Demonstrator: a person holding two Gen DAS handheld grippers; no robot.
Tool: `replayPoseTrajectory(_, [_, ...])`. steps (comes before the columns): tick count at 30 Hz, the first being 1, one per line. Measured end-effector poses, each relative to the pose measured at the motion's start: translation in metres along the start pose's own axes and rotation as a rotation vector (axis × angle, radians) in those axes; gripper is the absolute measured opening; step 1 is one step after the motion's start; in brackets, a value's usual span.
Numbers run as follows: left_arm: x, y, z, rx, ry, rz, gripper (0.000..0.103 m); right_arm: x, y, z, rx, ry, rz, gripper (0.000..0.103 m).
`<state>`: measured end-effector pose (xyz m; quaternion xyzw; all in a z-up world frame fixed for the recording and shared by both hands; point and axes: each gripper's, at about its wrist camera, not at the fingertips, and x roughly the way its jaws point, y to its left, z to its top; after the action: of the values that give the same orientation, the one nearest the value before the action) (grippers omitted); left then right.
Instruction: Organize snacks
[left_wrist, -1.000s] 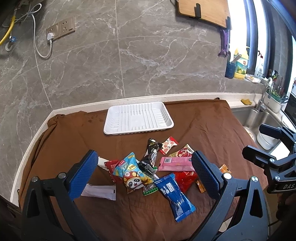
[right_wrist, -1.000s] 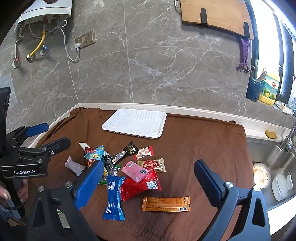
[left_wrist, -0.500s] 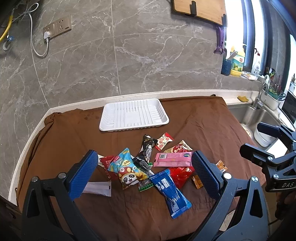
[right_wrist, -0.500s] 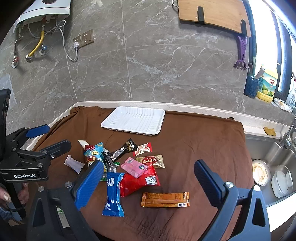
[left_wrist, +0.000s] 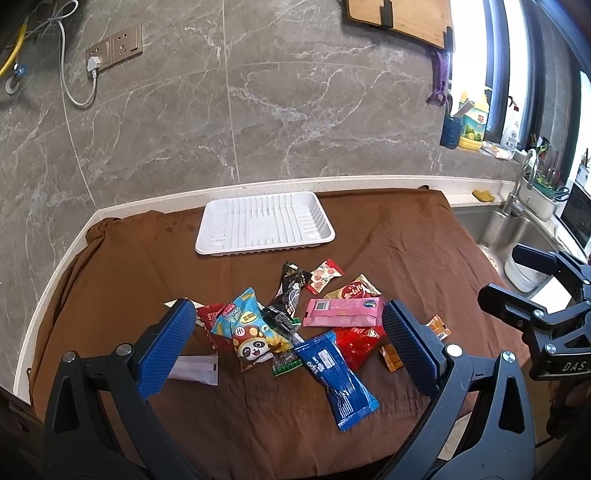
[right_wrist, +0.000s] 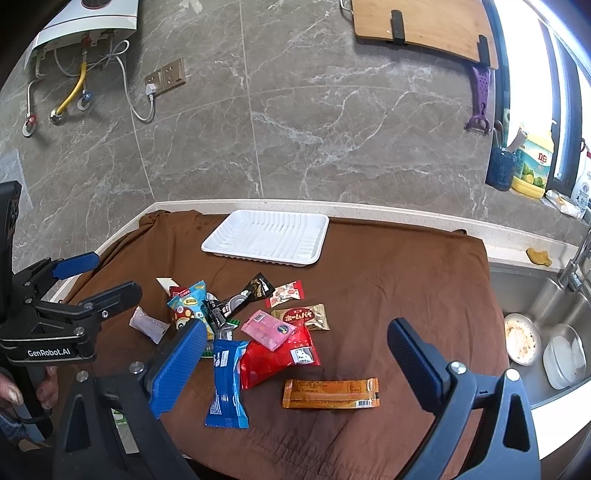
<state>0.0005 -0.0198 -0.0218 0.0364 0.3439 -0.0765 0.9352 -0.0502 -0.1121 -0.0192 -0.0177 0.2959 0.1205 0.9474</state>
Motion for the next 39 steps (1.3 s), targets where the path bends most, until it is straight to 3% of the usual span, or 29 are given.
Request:
replayPoseTrajectory(22, [0.015, 0.005, -0.009, -0.041, 0.046, 0.009, 0.102, 0.014, -0.005, -0.003, 0.025, 0.056, 0.025, 0.100])
replayPoseTrajectory(30, [0.023, 0.016, -0.027, -0.194, 0.123, -0.030, 0.102, 0.015, -0.018, -0.010, 0.175, 0.053, 0.055, 0.100])
replayPoseTrajectory(33, [0.020, 0.017, -0.036, -0.220, 0.132, -0.026, 0.102, 0.017, -0.020, -0.017, 0.245, 0.070, 0.099, 0.100])
replayPoseTrajectory(37, [0.019, 0.017, -0.046, -0.240, 0.165, -0.082, 0.102, 0.020, -0.021, -0.030, 0.358, 0.116, 0.178, 0.100])
replayPoseTrajectory(39, [0.019, 0.017, -0.051, -0.254, 0.184, -0.111, 0.102, 0.020, -0.017, -0.032, 0.351, 0.131, 0.200, 0.100])
